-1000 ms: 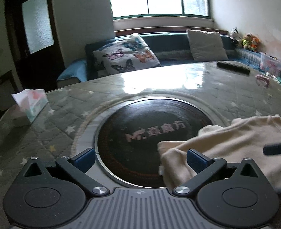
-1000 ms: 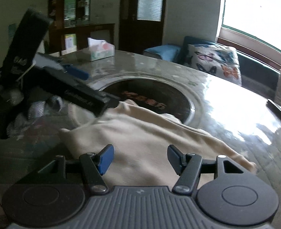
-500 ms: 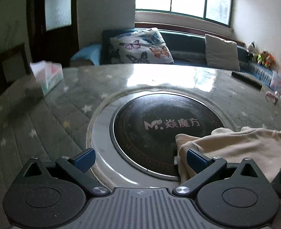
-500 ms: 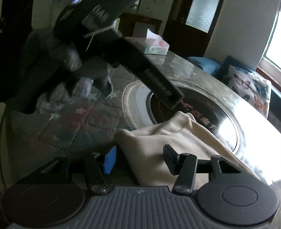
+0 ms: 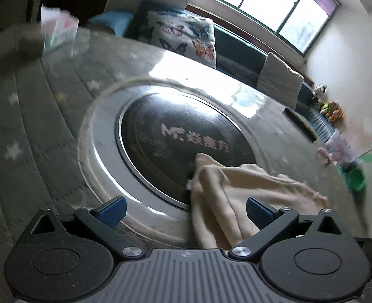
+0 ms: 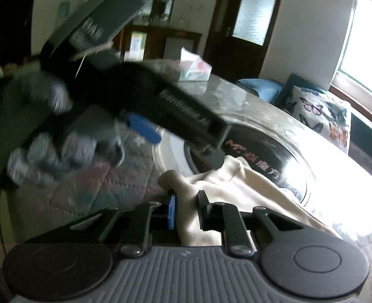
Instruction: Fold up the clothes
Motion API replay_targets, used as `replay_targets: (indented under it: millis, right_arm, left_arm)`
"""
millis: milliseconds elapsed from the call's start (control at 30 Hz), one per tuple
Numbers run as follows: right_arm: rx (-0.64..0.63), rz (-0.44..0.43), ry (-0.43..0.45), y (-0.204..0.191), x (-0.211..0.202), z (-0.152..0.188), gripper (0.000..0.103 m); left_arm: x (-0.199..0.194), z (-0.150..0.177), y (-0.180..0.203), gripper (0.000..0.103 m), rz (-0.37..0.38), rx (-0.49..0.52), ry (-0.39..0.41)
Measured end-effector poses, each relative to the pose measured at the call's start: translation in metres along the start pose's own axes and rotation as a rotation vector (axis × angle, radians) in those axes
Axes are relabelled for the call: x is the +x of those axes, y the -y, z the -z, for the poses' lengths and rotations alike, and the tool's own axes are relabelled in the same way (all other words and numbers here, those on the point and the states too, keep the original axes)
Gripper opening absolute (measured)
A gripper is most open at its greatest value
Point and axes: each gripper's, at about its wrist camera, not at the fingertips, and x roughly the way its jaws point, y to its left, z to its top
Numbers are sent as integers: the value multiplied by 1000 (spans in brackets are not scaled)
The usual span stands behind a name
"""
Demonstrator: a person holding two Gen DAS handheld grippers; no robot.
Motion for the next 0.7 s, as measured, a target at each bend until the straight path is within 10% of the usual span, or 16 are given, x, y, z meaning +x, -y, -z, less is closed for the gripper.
replay_targets:
  millis: [200,467,700]
  right_arm:
    - [59,-19,53,14,-21,1,15]
    - [84,-67,56,14,-35,13,16]
    - [229,-56,37,54,-46,34,19]
  left_arm:
    - [12,2,12,89,116,-78,-56]
    - [32,7,11,23,142,-146,-98]
    - [34,5,10,21,128,-126,-92]
